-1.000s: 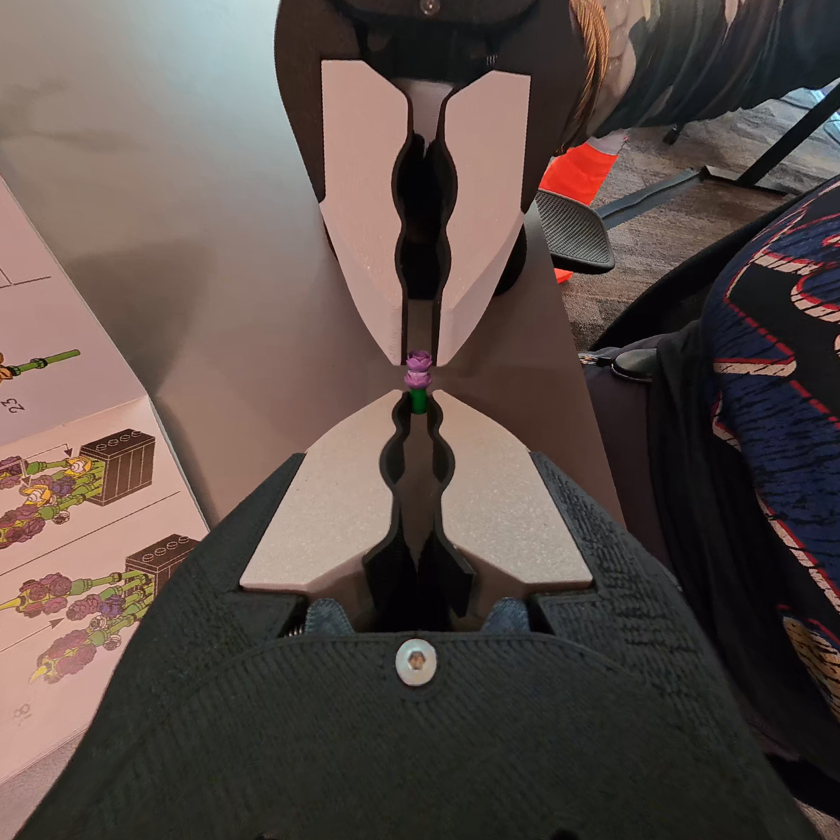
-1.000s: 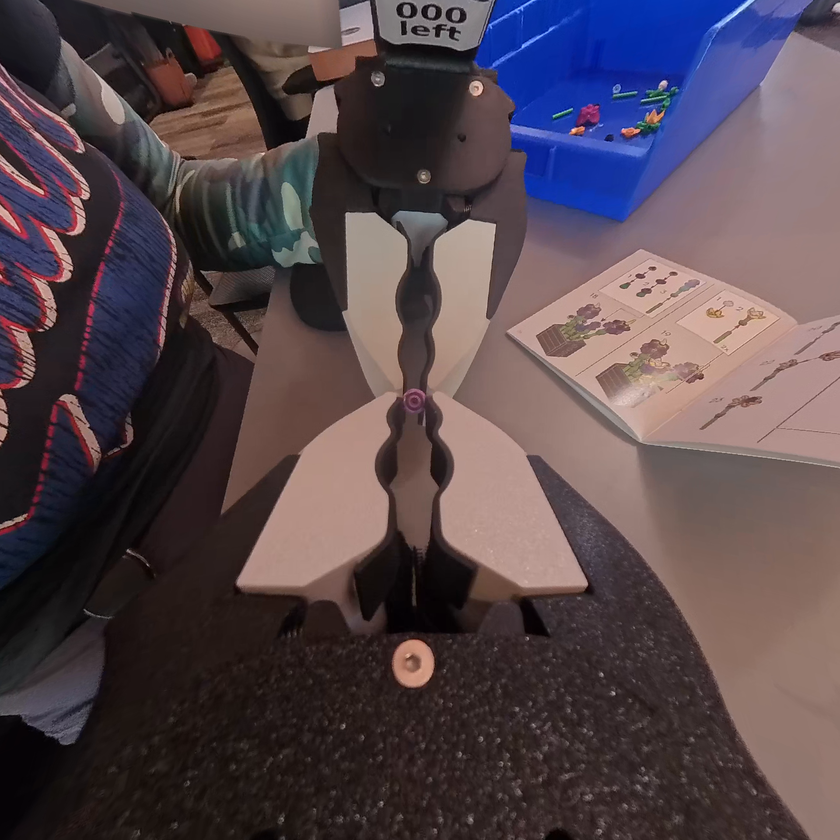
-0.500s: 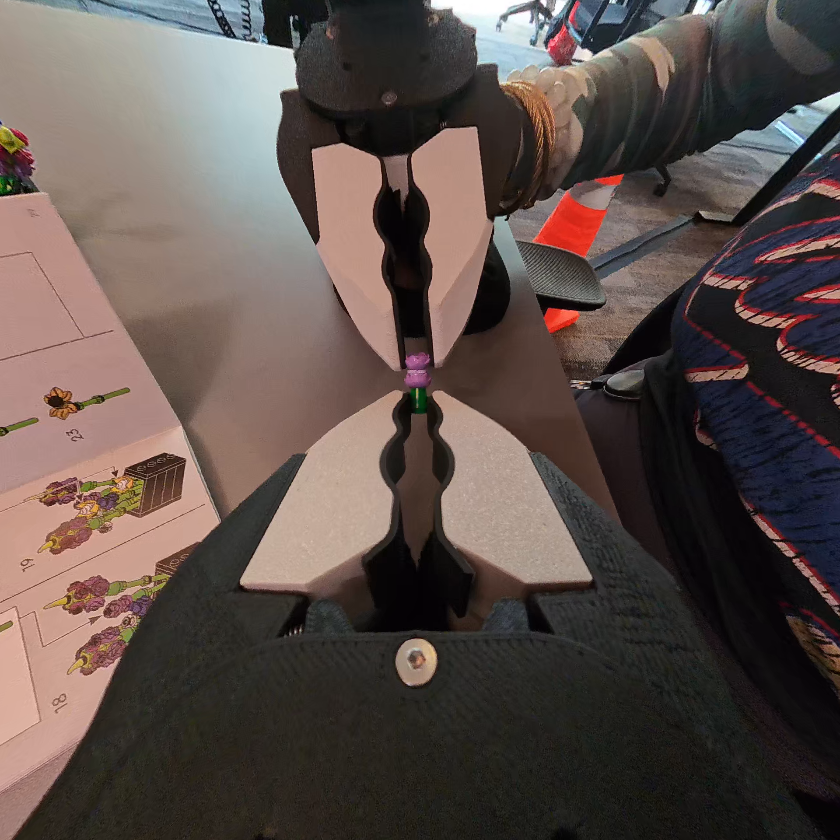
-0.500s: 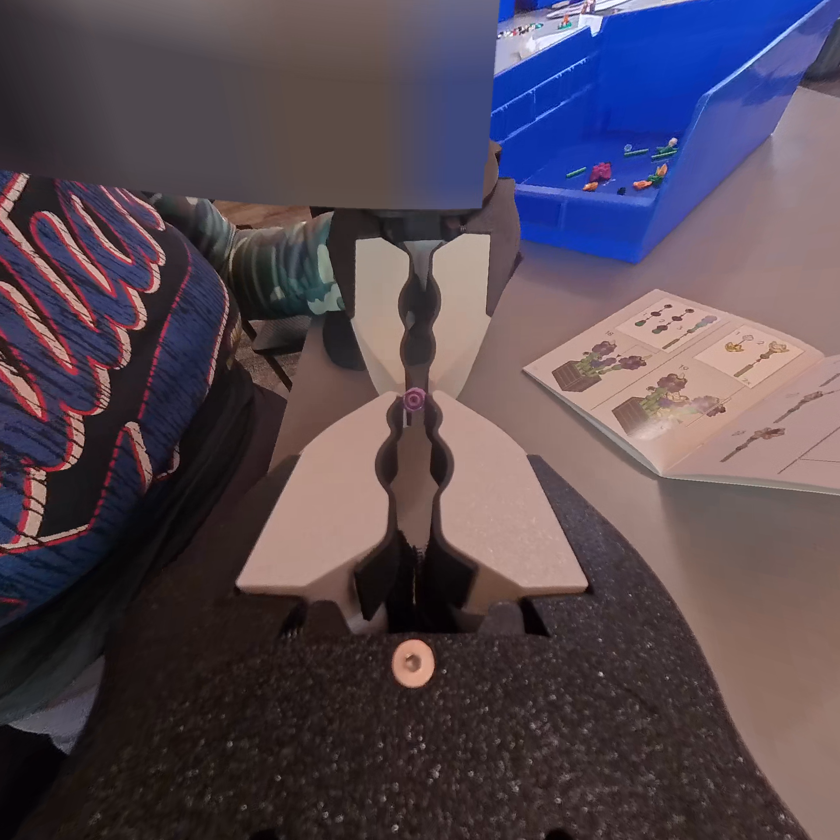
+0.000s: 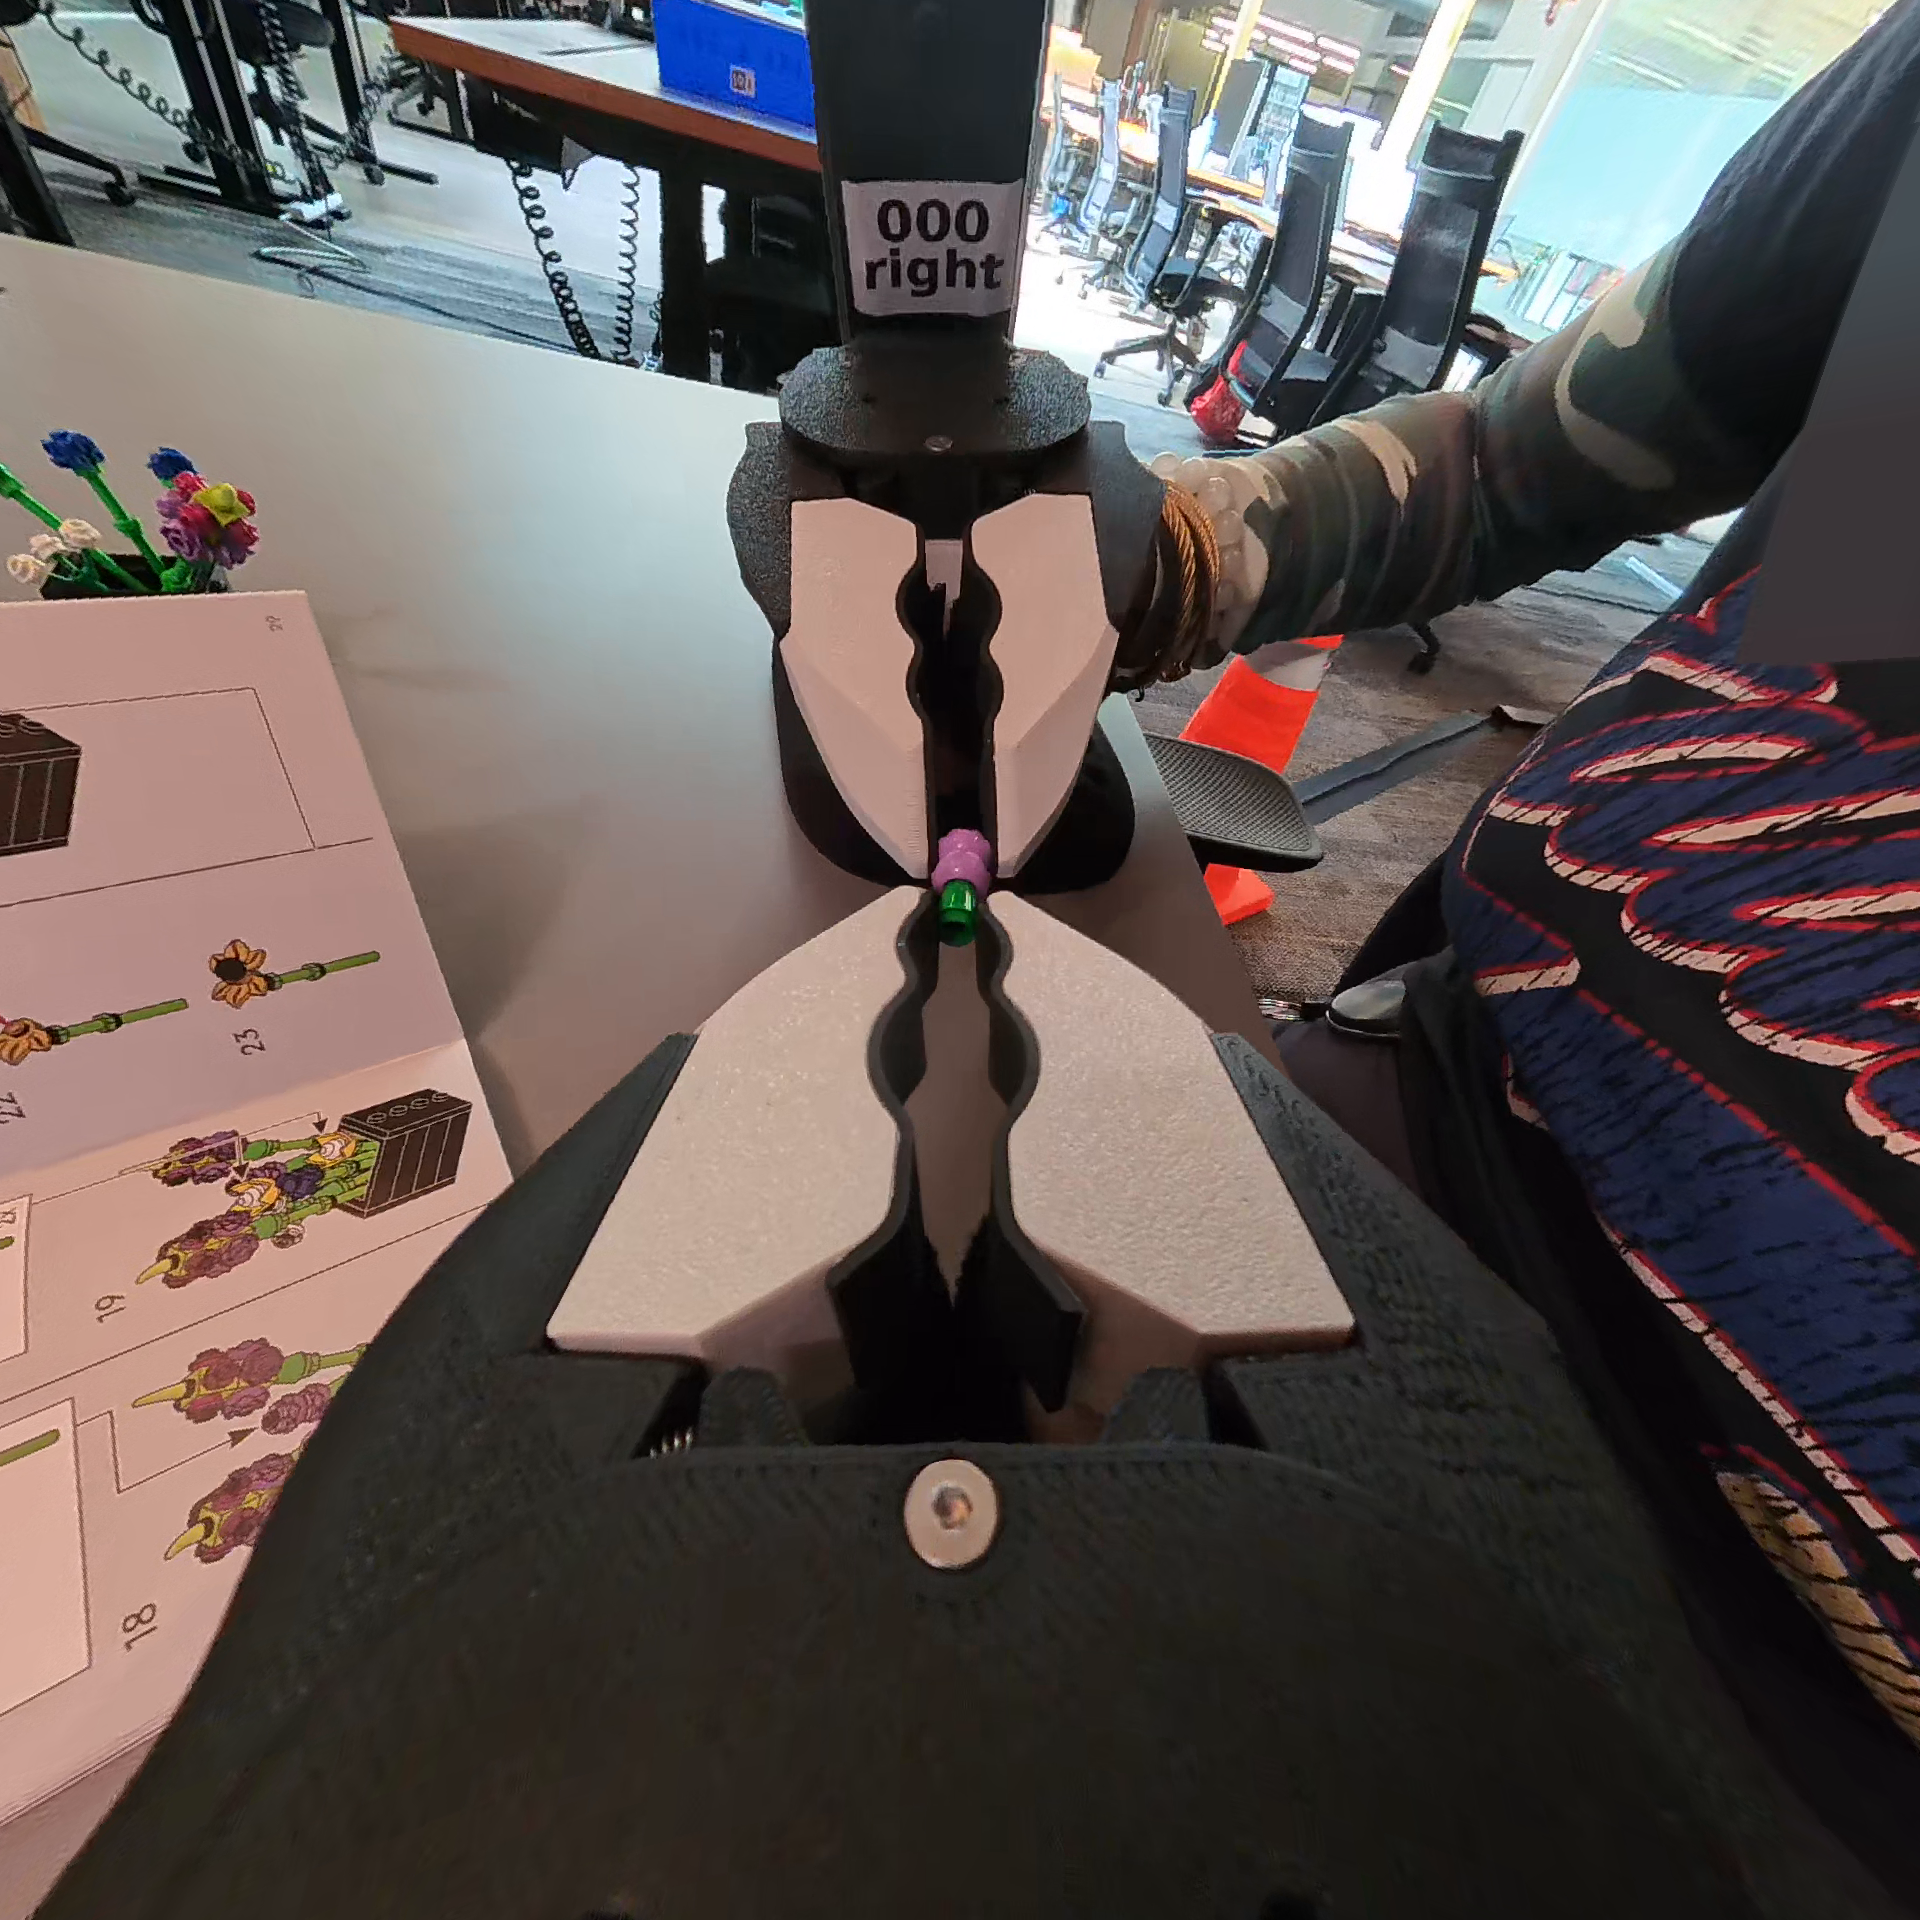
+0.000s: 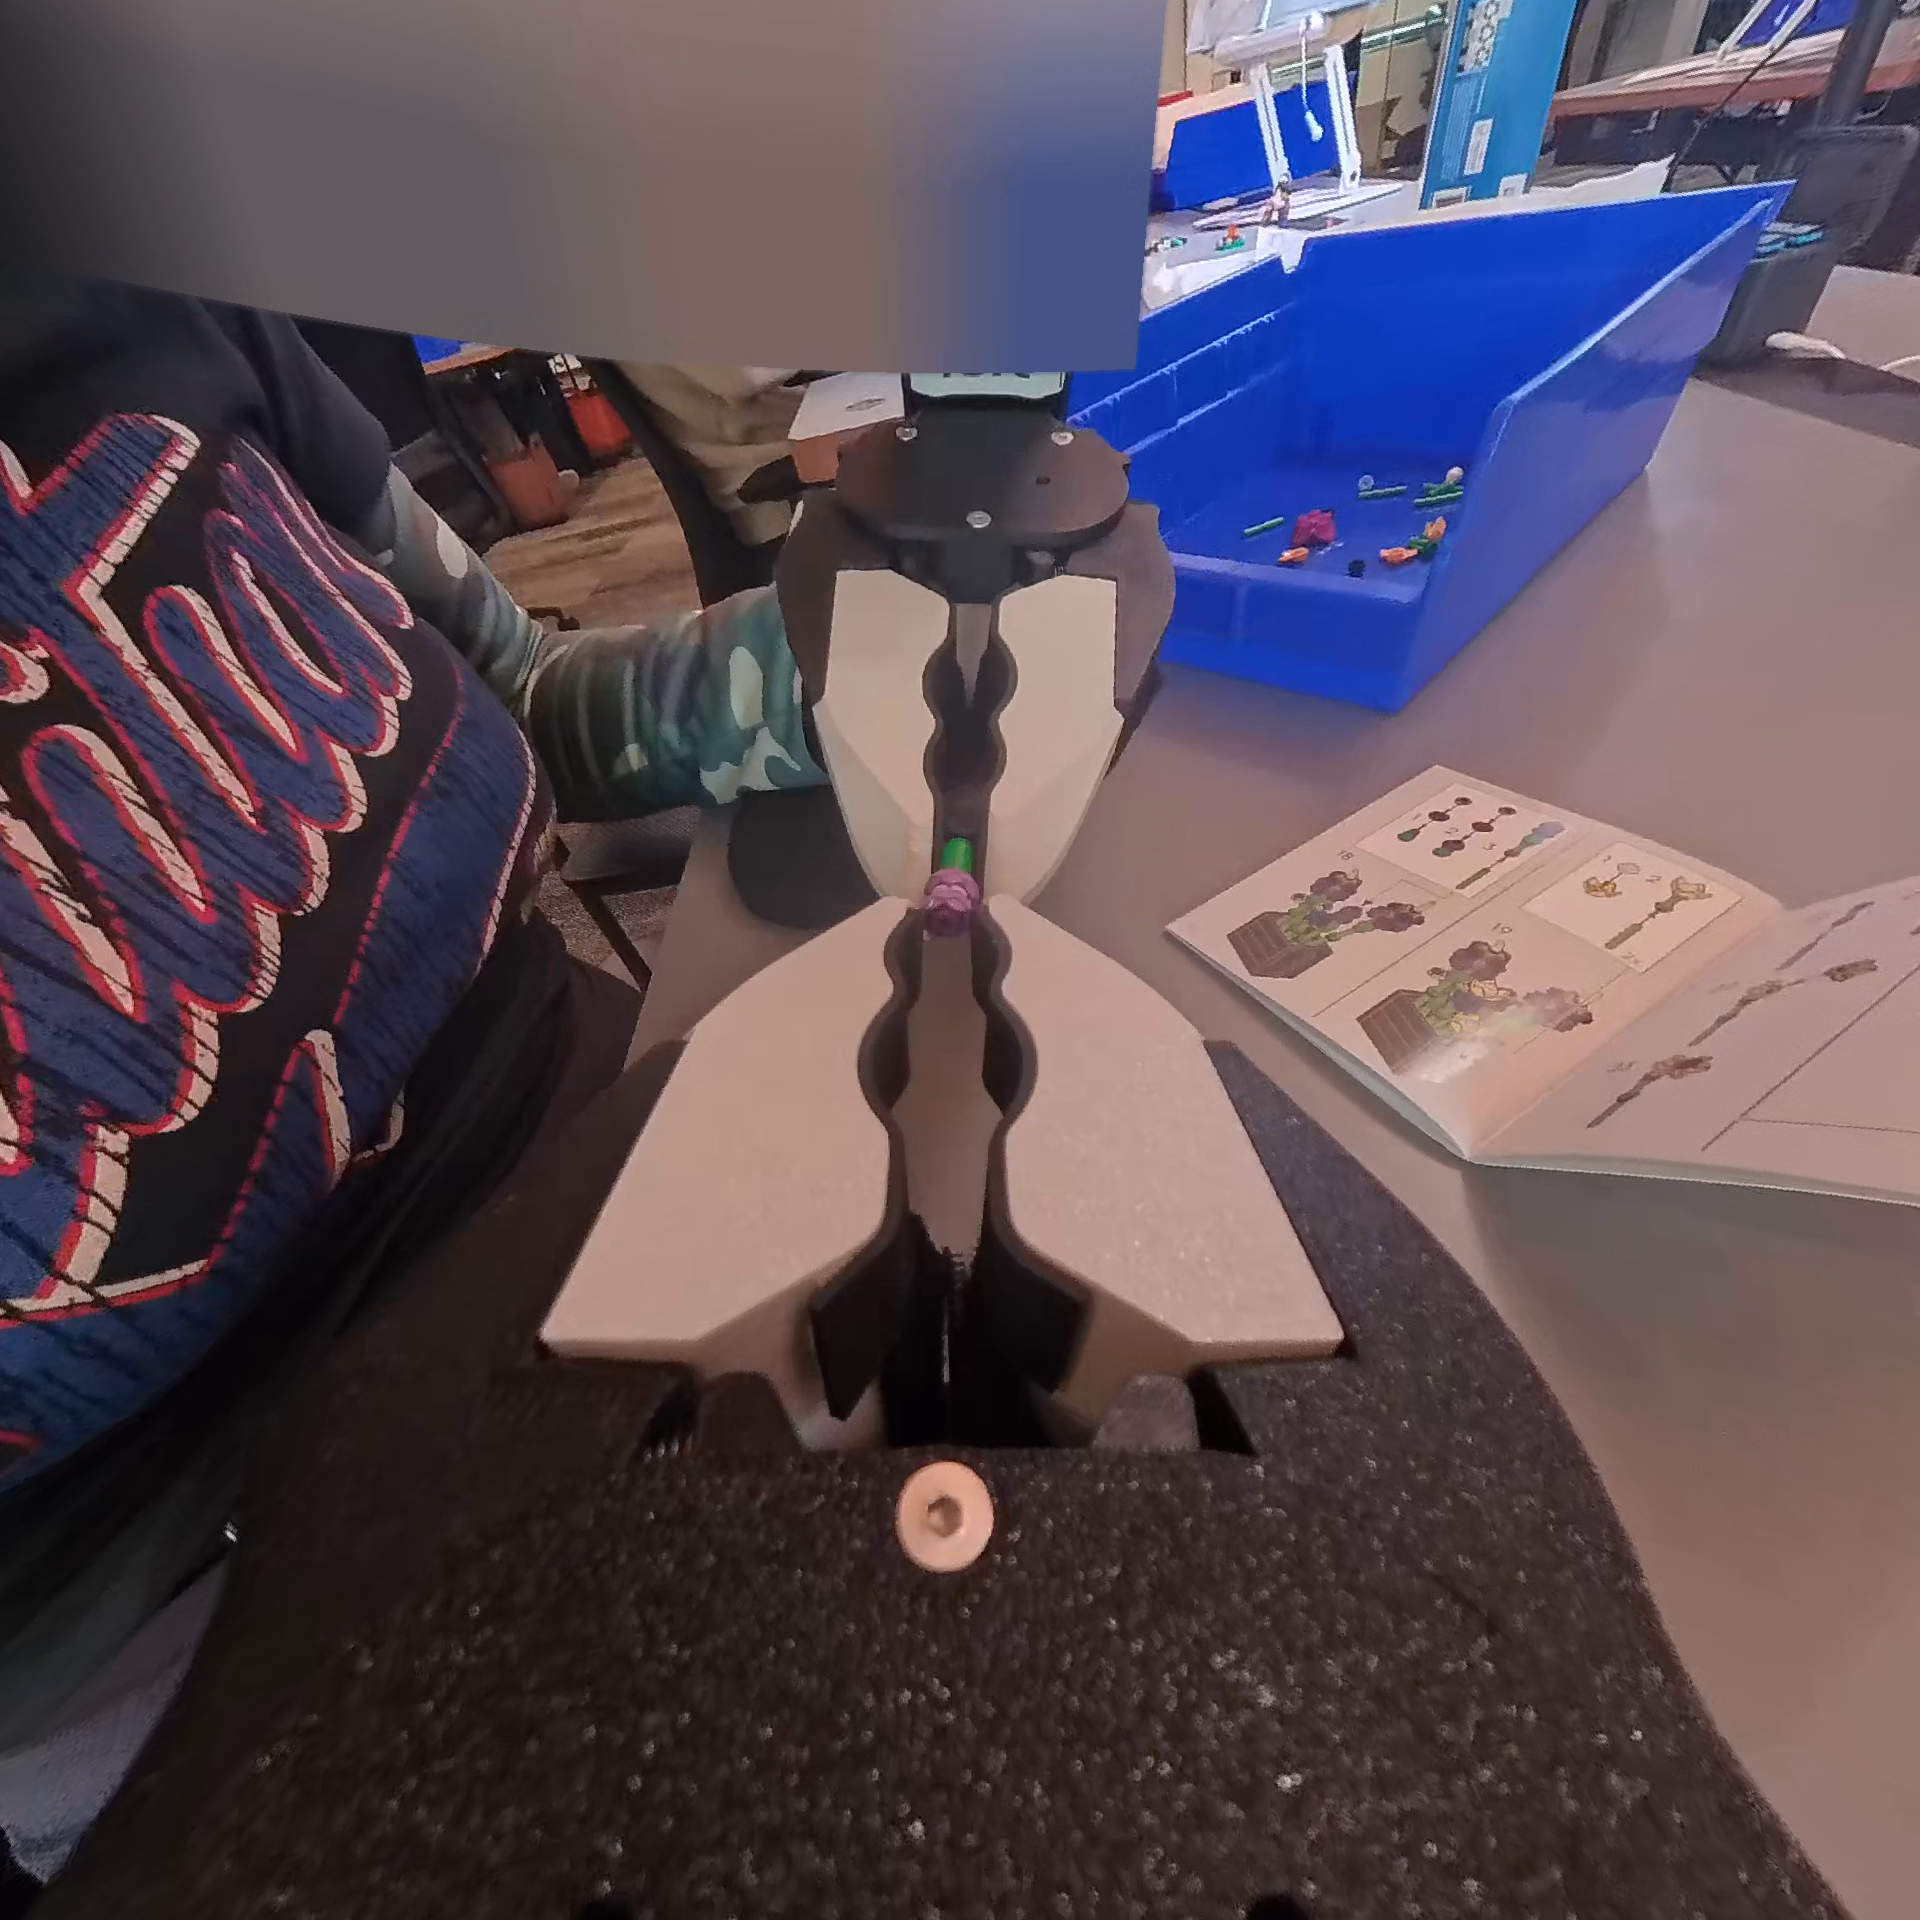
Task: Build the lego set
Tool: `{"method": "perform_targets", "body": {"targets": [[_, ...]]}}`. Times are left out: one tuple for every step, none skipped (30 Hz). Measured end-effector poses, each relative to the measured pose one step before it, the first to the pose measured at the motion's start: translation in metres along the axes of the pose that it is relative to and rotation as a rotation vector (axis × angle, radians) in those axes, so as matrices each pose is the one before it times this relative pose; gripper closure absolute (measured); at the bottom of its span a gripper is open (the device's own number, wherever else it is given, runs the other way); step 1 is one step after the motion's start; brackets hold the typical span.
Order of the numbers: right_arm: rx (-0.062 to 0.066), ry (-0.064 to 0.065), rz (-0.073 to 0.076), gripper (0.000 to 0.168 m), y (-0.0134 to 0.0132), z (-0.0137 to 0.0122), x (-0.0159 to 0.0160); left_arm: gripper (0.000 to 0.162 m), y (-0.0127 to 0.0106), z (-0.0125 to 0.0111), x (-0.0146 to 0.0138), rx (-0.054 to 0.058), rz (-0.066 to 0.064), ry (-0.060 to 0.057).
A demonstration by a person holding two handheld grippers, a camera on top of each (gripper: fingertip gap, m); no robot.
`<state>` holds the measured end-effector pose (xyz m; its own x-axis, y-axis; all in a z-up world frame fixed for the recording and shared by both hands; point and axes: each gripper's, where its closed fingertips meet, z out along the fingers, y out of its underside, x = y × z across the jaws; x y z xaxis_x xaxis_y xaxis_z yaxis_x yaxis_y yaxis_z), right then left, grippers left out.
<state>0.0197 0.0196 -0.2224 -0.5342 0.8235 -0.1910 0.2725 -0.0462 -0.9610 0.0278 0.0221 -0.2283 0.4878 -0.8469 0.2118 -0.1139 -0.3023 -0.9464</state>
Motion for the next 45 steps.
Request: {"method": "perform_targets", "body": {"targets": [[-0.0022,-0.0021,0.0053,0.159,0.00029,0.00014,0.00003,0.155,-0.00002,-0.00004,0.00009,0.0004,0.0035,-0.0015],[-0.0014,-0.0035,0.0045,0.159,0.00023,-0.00014,0.00005,0.155,0.00035,0.00026,-0.00005,-0.0022,0.0016,-0.0019],[-0.0009,-0.0052,0.0013,0.159,0.00022,0.00010,-0.00041,0.155,0.00034,0.00029,0.00026,-0.0024,0.0011,0.0009],[-0.0017,-0.0022,0.0009,0.159,0.00029,0.00018,-0.00001,0.155,0.00032,0.00011,0.00017,-0.0016,-0.0006,0.0023],[-0.0011,-0.0015,0.0002,0.159,0.00027,0.00012,-0.00005,0.155,0.00046,0.00022,0.00009,-0.0014,-0.0019,0.0018],[0.0022,0.0008,0.0008,0.159,0.00002,-0.00004,0.00030,0.155,0.00022,0.00027,-0.00012,-0.0011,-0.0013,-0.0001],[-0.0003,-0.0014,0.0012,0.159,0.00006,-0.00002,0.00011,0.155,0.00044,0.00020,-0.00015,-0.0027,-0.0004,-0.0009],[0.0073,-0.0006,0.0010,0.159,-0.00101,-0.00040,0.00005,0.155,0.00086,0.00066,-0.00005,-0.0063,0.0005,-0.0008],[0.0180,-0.0012,0.0018,0.159,-0.00257,-0.00003,0.00001,0.156,0.00215,0.00172,0.00011,-0.0164,0.0023,-0.0010],[0.0116,-0.0174,0.0013,0.159,-0.00257,0.00382,-0.00288,0.155,0.00436,0.00465,0.00190,-0.0376,0.0110,0.0061],[-0.0522,-0.0229,-0.0089,0.159,0.00545,0.00904,-0.00417,0.155,0.00580,0.00714,0.00271,-0.0557,0.0288,0.0027],[-0.0581,0.0084,-0.0283,0.159,0.00434,0.00329,0.00088,0.155,0.00524,0.00424,0.00001,-0.0456,0.0254,-0.0147],[0.0252,0.0075,-0.0014,0.159,-0.00629,-0.00161,0.00171,0.155,-0.00107,-0.00149,-0.00133,0.0127,-0.0059,-0.0062],[0.0220,-0.0022,0.0247,0.159,-0.00488,-0.00087,0.00120,0.155,-0.00495,-0.00341,-0.00064,0.0415,-0.0236,0.0124],[-0.0038,-0.0001,-0.0050,0.159,-0.00058,-0.00024,0.00096,0.155,-0.00193,-0.00179,-0.00041,0.0163,-0.0175,0.0110],[-0.0191,0.0018,-0.0161,0.159,0.00146,-0.00017,0.00029,0.155,0.00066,0.00025,-0.00047,-0.0058,-0.0043,0.0004],[-0.0234,-0.0029,-0.0139,0.159,0.00169,-0.00077,-0.00079,0.155,0.00141,0.00092,0.00015,-0.0127,0.0035,-0.0015],[-0.0173,0.0008,-0.0090,0.159,0.00104,-0.00183,-0.00052,0.155,0.00115,0.00080,0.00045,-0.0096,0.0015,0.0024],[-0.0139,0.0038,-0.0030,0.159,0.00128,-0.00224,0.00030,0.155,0.00048,0.00020,-0.00022,-0.0042,-0.0052,0.0025],[-0.0041,0.0011,0.0046,0.159,0.00029,-0.00240,0.00013,0.155,-0.00019,-0.00026,-0.00058,0.0014,-0.0102,0.0029],[-0.0008,-0.0001,0.0072,0.159,0.00023,-0.00179,0.00004,0.155,-0.00043,-0.00060,-0.00016,0.0042,-0.0097,0.0050],[-0.0030,0.0018,0.0018,0.159,0.00070,-0.00075,-0.00007,0.155,-0.00007,-0.00021,-0.00007,0.0006,-0.0050,0.0030],[-0.0057,0.0043,-0.0021,0.159,0.00134,-0.00002,0.00021,0.155,0.00082,0.00044,-0.00042,-0.0064,0.0004,-0.0034],[-0.0037,0.0007,-0.0014,0.159,0.00139,0.00034,-0.00004,0.155,0.00124,0.00087,-0.00036,-0.0104,0.0026,-0.0045],[0.0001,-0.0021,0.0040,0.159,0.00129,0.00058,0.00002,0.155,0.00103,0.00087,0.00001,-0.0091,0.0011,-0.0005],[0.0010,-0.0028,0.0083,0.159,0.00142,0.00089,0.00016,0.155,0.00064,0.00040,-0.00028,-0.0060,-0.0022,0.0006],[0.0090,-0.0013,0.0104,0.159,0.00012,0.00039,0.00059,0.155,0.00028,0.00014,-0.00041,-0.0028,-0.0037,-0.0002],[0.0088,-0.0016,0.0075,0.159,-0.00021,-0.00033,0.00038,0.155,-0.00008,-0.00001,-0.00051,0.0007,-0.0024,-0.0013],[0.0070,0.0009,0.0017,0.159,-0.00024,-0.00052,0.00034,0.155,-0.00026,-0.00023,-0.00050,0.0021,-0.0010,-0.0031],[0.0052,0.0035,-0.0001,0.159,-0.00011,-0.00045,0.00046,0.155,-0.00019,-0.00021,-0.00057,0.0016,-0.0007,-0.0045],[0.0031,0.0014,0.0018,0.159,0.00019,-0.00036,0.00011,0.155,0.00004,-0.00004,-0.00051,0.0000,0.0004,-0.0043],[0.0010,0.0007,0.0035,0.159,0.00044,-0.00019,0.00001,0.155,0.00016,0.00014,-0.00026,-0.0023,0.0025,-0.0040],[0.0007,0.0008,0.0035,0.159,0.00029,-0.00021,-0.00009,0.155,0.00046,0.00020,-0.00016,-0.0031,0.0032,-0.0035],[0.0027,0.0023,0.0048,0.159,0.00007,-0.00038,0.00028,0.155,0.00017,0.00009,-0.00030,-0.0016,0.0018,-0.0031],[0.0060,0.0037,0.0084,0.159,-0.00040,-0.00074,0.00065,0.155,-0.00015,-0.00016,-0.00042,0.0012,-0.0004,-0.0035],[0.0121,0.0037,0.0128,0.159,-0.00102,-0.00098,0.00084,0.155,-0.00056,-0.00056,-0.00073,0.0049,-0.0031,-0.0038],[0.0190,0.0014,0.0227,0.159,-0.00167,-0.00115,0.00114,0.155,-0.00105,-0.00079,-0.00110,0.0093,-0.0069,-0.0037],[0.0223,-0.0006,0.0369,0.159,-0.00188,-0.00105,0.00148,0.155,-0.00136,-0.00125,-0.00117,0.0128,-0.0106,-0.0019],[0.0247,-0.0043,0.0438,0.159,-0.00202,-0.00084,0.00127,0.155,-0.00166,-0.00135,-0.00104,0.0145,-0.0129,0.0013],[0.0318,-0.0067,0.0454,0.159,-0.00280,-0.00070,0.00105,0.155,-0.00165,-0.00158,-0.00123,0.0149,-0.0151,0.0011],[0.0293,-0.0078,0.0500,0.159,-0.00237,-0.00060,0.00098,0.155,-0.00188,-0.00152,-0.00150,0.0165,-0.0167,0.0004],[0.0237,-0.0060,0.0546,0.159,-0.00164,-0.00046,0.00163,0.155,-0.00192,-0.00163,-0.00104,0.0169,-0.0168,0.0049],[0.0214,-0.0144,0.0490,0.159,-0.00162,-0.00066,0.00055,0.155,-0.00165,-0.00158,-0.00047,0.0152,-0.0156,0.0076],[0.0214,-0.0098,0.0409,0.159,-0.00216,-0.00092,0.00078,0.155,-0.00153,-0.00125,-0.00070,0.0135,-0.0130,0.0042],[0.0201,-0.0082,0.0349,0.159,-0.00248,-0.00089,0.00069,0.155,-0.00128,-0.00106,-0.00055,0.0107,-0.0095,0.0033]]}}
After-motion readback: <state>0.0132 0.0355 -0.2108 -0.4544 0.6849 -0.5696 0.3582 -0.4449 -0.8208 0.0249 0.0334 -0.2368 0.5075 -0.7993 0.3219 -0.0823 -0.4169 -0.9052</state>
